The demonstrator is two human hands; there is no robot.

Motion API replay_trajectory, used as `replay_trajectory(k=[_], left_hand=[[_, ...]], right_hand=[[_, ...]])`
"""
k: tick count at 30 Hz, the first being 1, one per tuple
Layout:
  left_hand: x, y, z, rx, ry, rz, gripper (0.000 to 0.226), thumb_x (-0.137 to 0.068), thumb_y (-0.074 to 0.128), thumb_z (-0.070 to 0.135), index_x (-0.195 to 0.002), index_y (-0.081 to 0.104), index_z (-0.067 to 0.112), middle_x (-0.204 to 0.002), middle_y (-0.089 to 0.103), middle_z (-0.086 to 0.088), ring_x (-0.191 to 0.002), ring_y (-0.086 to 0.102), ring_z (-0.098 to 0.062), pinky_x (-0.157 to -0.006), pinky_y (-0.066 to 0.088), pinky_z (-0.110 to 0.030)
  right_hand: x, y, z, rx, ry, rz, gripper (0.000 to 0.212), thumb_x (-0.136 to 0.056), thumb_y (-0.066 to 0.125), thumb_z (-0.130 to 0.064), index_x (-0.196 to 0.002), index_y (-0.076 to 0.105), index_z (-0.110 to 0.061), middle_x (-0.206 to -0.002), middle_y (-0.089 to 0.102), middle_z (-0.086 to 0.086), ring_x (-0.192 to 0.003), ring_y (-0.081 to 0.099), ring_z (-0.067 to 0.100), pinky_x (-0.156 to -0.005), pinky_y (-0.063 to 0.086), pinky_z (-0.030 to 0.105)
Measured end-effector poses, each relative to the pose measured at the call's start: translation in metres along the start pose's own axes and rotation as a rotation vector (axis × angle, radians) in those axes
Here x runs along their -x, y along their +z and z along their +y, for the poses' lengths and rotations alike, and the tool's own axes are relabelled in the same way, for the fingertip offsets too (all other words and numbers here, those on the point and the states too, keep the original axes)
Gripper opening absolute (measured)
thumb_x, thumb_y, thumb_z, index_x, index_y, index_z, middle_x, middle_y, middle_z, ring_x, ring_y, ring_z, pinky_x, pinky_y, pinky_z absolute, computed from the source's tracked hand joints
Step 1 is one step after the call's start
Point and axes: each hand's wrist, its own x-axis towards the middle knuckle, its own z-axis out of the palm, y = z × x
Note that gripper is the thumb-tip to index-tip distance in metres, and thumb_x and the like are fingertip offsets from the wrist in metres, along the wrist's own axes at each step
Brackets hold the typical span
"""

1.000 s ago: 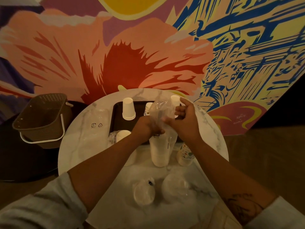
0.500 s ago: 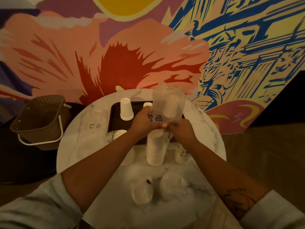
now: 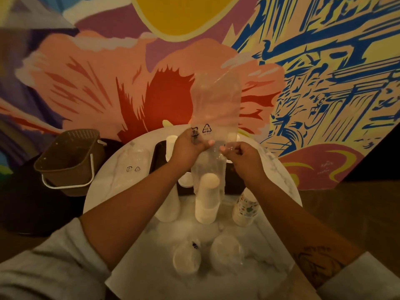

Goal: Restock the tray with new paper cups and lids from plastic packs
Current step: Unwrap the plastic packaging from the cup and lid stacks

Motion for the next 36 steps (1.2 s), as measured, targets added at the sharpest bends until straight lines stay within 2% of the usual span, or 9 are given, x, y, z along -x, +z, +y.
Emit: replay_trajectory(k=[5,11,15,19,24,29,31,33,36], left_hand=[[-0.006,-0.012,0.03,0.097,-0.016,0.073,0.028,-0.081,0.068,0.017,-0.099,0.049,0.009,-0.084,0.059,0.006,-0.073,0.057,-0.005,-0.062,0.047,-0.017],[0.001,-0.047,0.028,0.154,-0.058,0.049,0.024,-0.091,0.056,0.029,-0.097,0.057,0.006,-0.09,0.062,-0.002,-0.082,0.06,-0.014,-0.068,0.054,-0.022],[-0.002,-0.079,0.019,0.12,-0.029,0.167,0.03,-0.092,0.053,0.036,-0.095,0.056,0.006,-0.093,0.062,-0.008,-0.086,0.061,-0.02,-0.082,0.054,-0.038],[-0.017,-0.122,0.008,0.089,-0.033,0.345,0.021,-0.094,0.05,0.031,-0.093,0.054,0.01,-0.083,0.058,-0.003,-0.073,0.056,-0.014,-0.066,0.053,-0.026],[-0.032,-0.177,-0.039,0.015,-0.137,0.419,0.016,-0.095,0.05,0.027,-0.092,0.053,0.012,-0.075,0.053,0.001,-0.061,0.048,-0.009,-0.042,0.041,-0.013],[-0.038,-0.22,-0.125,-0.024,-0.323,0.372,0.033,-0.092,0.054,0.024,-0.114,0.049,0.0,-0.088,0.06,-0.01,-0.06,0.05,-0.011,-0.045,0.044,-0.019],[-0.04,-0.224,-0.158,-0.032,-0.388,0.348,0.039,-0.091,0.055,0.021,-0.123,0.044,0.002,-0.108,0.061,-0.017,-0.08,0.06,-0.022,-0.066,0.053,-0.03],[-0.039,-0.225,-0.183,-0.051,-0.434,0.314,0.045,-0.09,0.058,0.022,-0.128,0.039,0.004,-0.118,0.058,-0.019,-0.103,0.059,-0.032,-0.088,0.051,-0.041],[-0.037,-0.222,-0.208,-0.121,-0.437,0.255,0.05,-0.09,0.059,0.02,-0.132,0.037,0.003,-0.124,0.053,-0.019,-0.109,0.054,-0.029,-0.091,0.042,-0.033]], right_hand=[[-0.007,0.002,-0.009,-0.041,-0.127,0.041,0.011,-0.09,0.059,-0.018,-0.08,0.062,-0.015,-0.081,0.065,0.004,-0.073,0.06,0.018,-0.048,0.047,0.019],[-0.023,0.027,-0.037,-0.1,-0.175,0.011,0.019,-0.091,0.055,-0.022,-0.073,0.059,-0.02,-0.075,0.061,-0.002,-0.073,0.056,0.014,-0.077,0.051,0.039],[-0.03,0.062,-0.066,-0.141,-0.181,-0.054,0.018,-0.091,0.054,-0.021,-0.075,0.059,-0.017,-0.077,0.06,0.001,-0.073,0.054,0.014,-0.073,0.051,0.037],[-0.032,0.111,-0.089,-0.144,-0.156,-0.097,0.011,-0.091,0.055,-0.014,-0.08,0.057,-0.012,-0.076,0.059,0.004,-0.061,0.053,0.013,-0.044,0.045,0.015],[-0.032,0.188,-0.085,-0.106,0.012,-0.138,0.009,-0.089,0.058,-0.013,-0.091,0.051,-0.017,-0.086,0.061,0.005,-0.07,0.063,0.023,-0.057,0.057,0.038],[-0.037,0.269,-0.046,0.073,0.214,-0.186,0.017,-0.091,0.054,-0.006,-0.105,0.05,-0.015,-0.099,0.059,0.01,-0.074,0.06,0.021,-0.04,0.048,0.026],[-0.045,0.296,-0.026,0.154,0.305,-0.173,0.031,-0.09,0.054,-0.004,-0.119,0.048,-0.013,-0.116,0.055,0.012,-0.08,0.06,0.026,-0.035,0.044,0.024],[-0.051,0.316,-0.005,0.251,0.379,-0.153,0.036,-0.09,0.054,-0.005,-0.125,0.044,-0.01,-0.119,0.054,0.013,-0.076,0.06,0.026,-0.043,0.052,0.031],[-0.055,0.334,0.022,0.407,0.462,-0.142,0.035,-0.091,0.054,-0.01,-0.124,0.045,-0.006,-0.119,0.056,0.016,-0.095,0.063,0.034,-0.072,0.059,0.042]])
